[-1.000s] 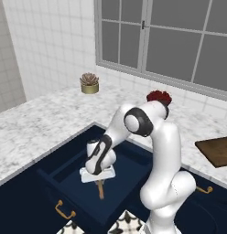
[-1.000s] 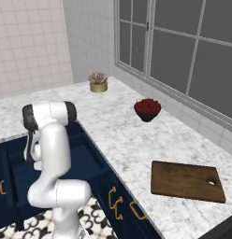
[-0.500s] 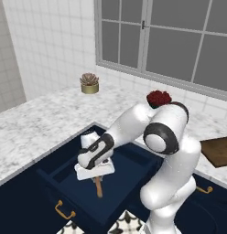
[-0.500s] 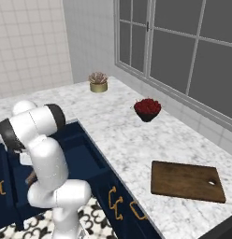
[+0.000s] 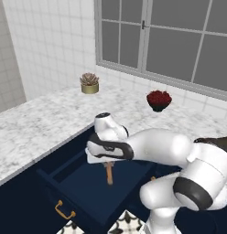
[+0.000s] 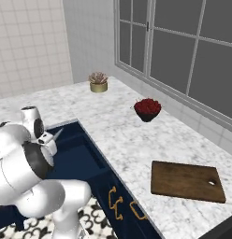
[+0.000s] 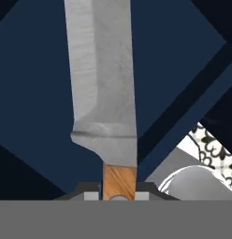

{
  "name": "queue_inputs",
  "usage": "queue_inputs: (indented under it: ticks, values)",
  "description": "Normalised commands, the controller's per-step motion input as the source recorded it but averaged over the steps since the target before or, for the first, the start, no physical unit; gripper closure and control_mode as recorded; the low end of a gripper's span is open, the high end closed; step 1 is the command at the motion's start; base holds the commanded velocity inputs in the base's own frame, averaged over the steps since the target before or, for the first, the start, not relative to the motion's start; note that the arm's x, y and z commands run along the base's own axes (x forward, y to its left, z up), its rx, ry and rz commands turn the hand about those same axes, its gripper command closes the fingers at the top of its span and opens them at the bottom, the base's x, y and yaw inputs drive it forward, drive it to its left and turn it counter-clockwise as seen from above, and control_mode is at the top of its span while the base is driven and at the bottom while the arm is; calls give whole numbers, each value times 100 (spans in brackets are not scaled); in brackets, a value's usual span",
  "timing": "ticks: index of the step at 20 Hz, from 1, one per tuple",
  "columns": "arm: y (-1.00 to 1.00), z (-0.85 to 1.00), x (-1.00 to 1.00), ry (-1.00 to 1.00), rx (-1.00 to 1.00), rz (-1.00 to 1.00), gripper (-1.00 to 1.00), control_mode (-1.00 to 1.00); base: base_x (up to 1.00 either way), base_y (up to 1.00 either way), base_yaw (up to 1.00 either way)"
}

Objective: Pick up the knife from the drawer and place it on the cutting board. Then place the meat from the plate to the cutting board.

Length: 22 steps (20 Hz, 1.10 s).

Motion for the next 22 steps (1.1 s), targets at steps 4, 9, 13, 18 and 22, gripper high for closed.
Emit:
queue_inputs:
  ticks: [4, 9, 13, 18, 22]
  values:
    - [-41, 99, -8, -16, 0, -30, 100, -100, 0, 0, 0]
    - [-77, 61, 6, 0, 0, -40, 100, -100, 0, 0, 0]
    - [-100, 33, 6, 5, 0, -35, 100, -100, 0, 0, 0]
    - [-100, 27, 1, 6, 0, -30, 100, -100, 0, 0, 0]
    - [-100, 3, 5, 15, 0, -30, 100, -100, 0, 0, 0]
